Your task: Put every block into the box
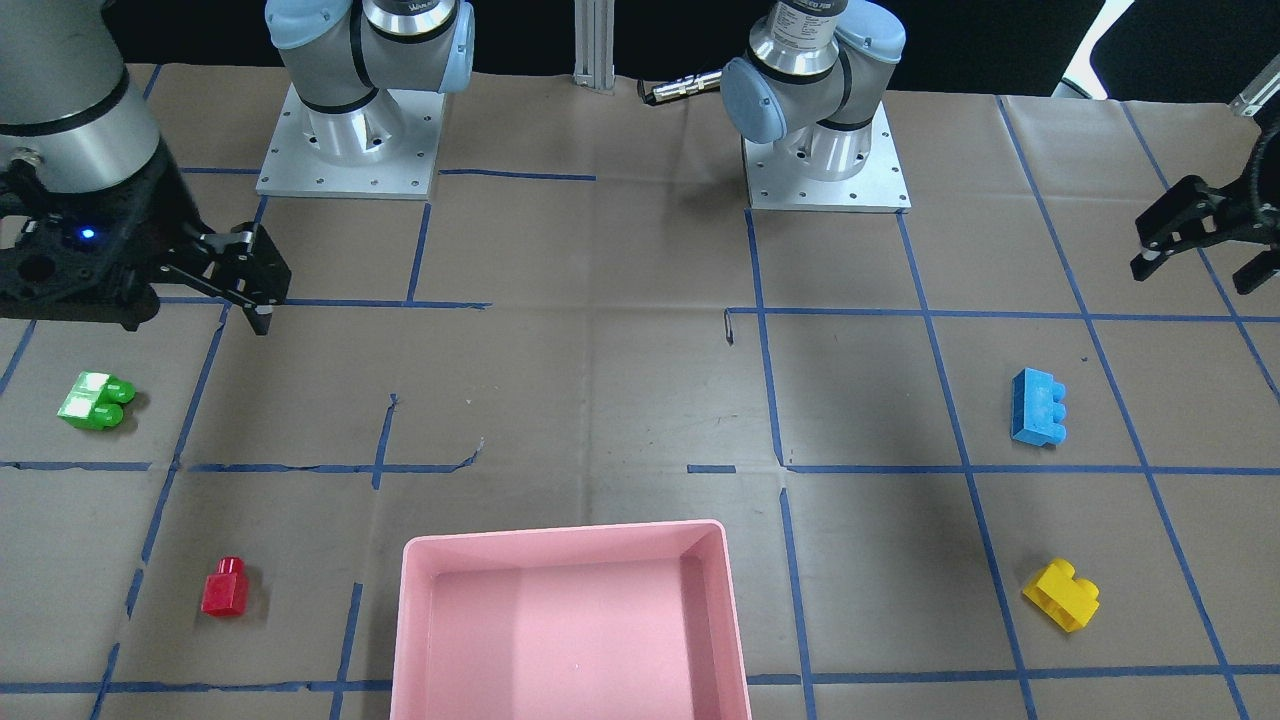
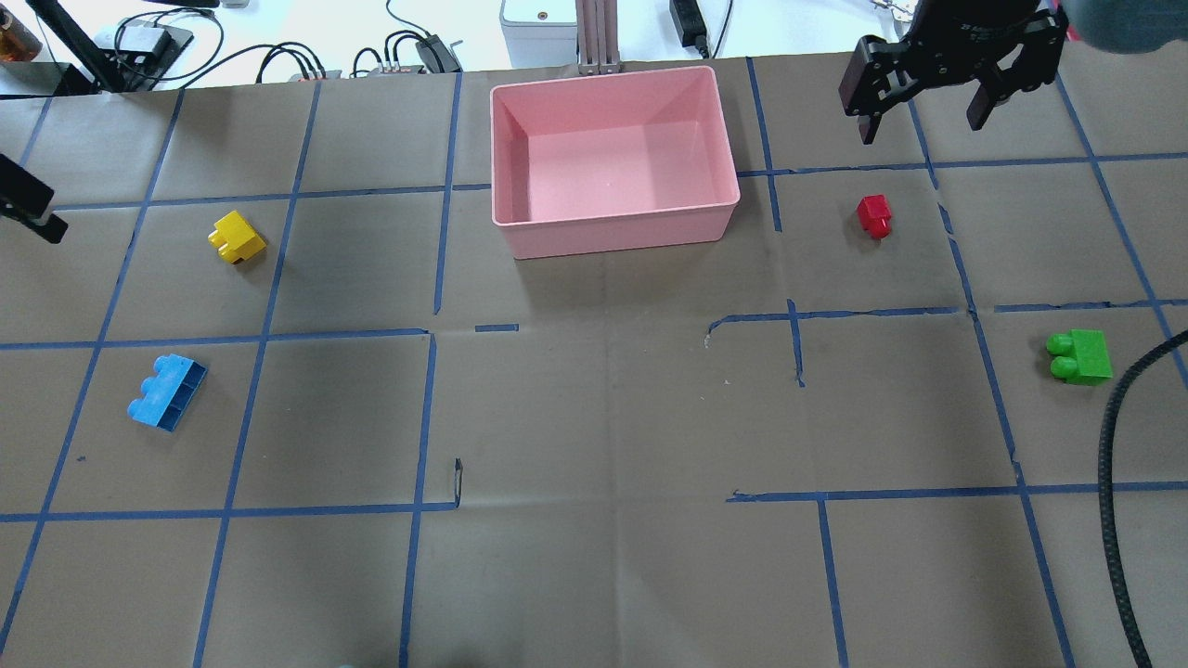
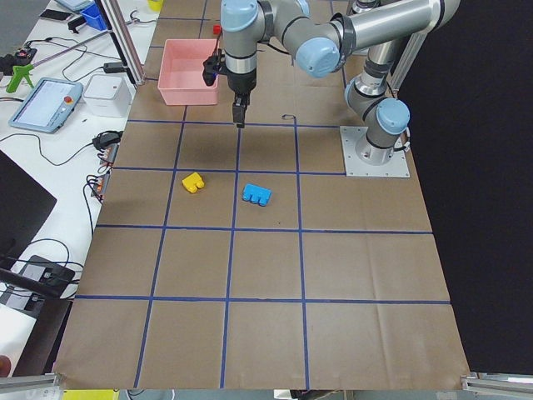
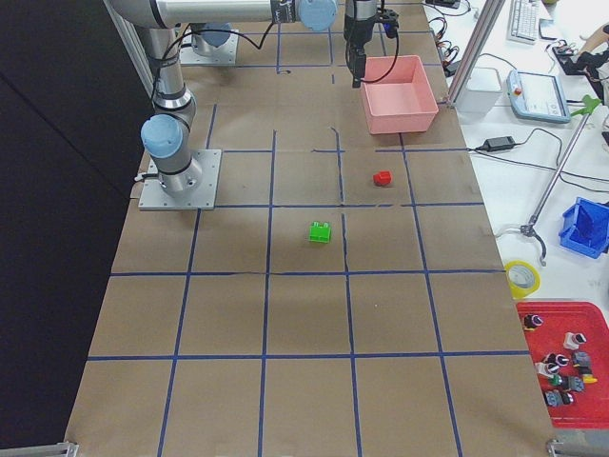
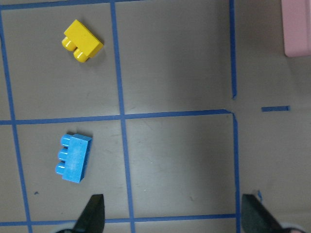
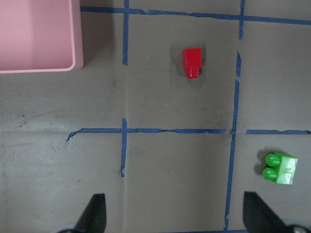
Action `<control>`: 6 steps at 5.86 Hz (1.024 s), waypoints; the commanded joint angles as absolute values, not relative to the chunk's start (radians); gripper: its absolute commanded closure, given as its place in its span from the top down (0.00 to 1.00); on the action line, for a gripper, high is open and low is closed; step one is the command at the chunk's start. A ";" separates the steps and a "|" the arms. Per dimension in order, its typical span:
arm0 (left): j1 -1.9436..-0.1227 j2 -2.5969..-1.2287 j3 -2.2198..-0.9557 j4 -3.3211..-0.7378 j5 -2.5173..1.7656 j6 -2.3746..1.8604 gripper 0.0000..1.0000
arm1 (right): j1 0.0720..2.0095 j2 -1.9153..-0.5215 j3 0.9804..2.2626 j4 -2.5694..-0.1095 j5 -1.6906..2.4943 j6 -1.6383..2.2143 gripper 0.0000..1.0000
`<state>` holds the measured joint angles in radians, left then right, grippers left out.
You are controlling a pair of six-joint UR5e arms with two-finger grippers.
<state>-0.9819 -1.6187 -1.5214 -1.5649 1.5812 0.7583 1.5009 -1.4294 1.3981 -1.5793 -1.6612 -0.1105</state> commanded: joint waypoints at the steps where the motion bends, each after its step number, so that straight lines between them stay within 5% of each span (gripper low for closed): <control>1: -0.917 -1.634 -1.573 -1.522 1.572 0.883 1.00 | 1.374 -1.436 1.423 -1.578 -1.661 -0.321 0.99; 4: -0.917 -1.675 -1.728 -1.293 1.571 0.968 0.99 | 1.113 -1.468 1.599 -1.603 -1.593 -0.518 0.93; 6: -0.917 -1.732 -1.846 -1.121 1.565 0.963 0.99 | 0.943 -1.462 1.823 -1.896 -1.534 -0.715 0.97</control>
<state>-0.9173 -1.7035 -1.7873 -1.2107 1.5675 0.9646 1.0212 -1.4639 1.7083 -1.7431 -1.5519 -0.6119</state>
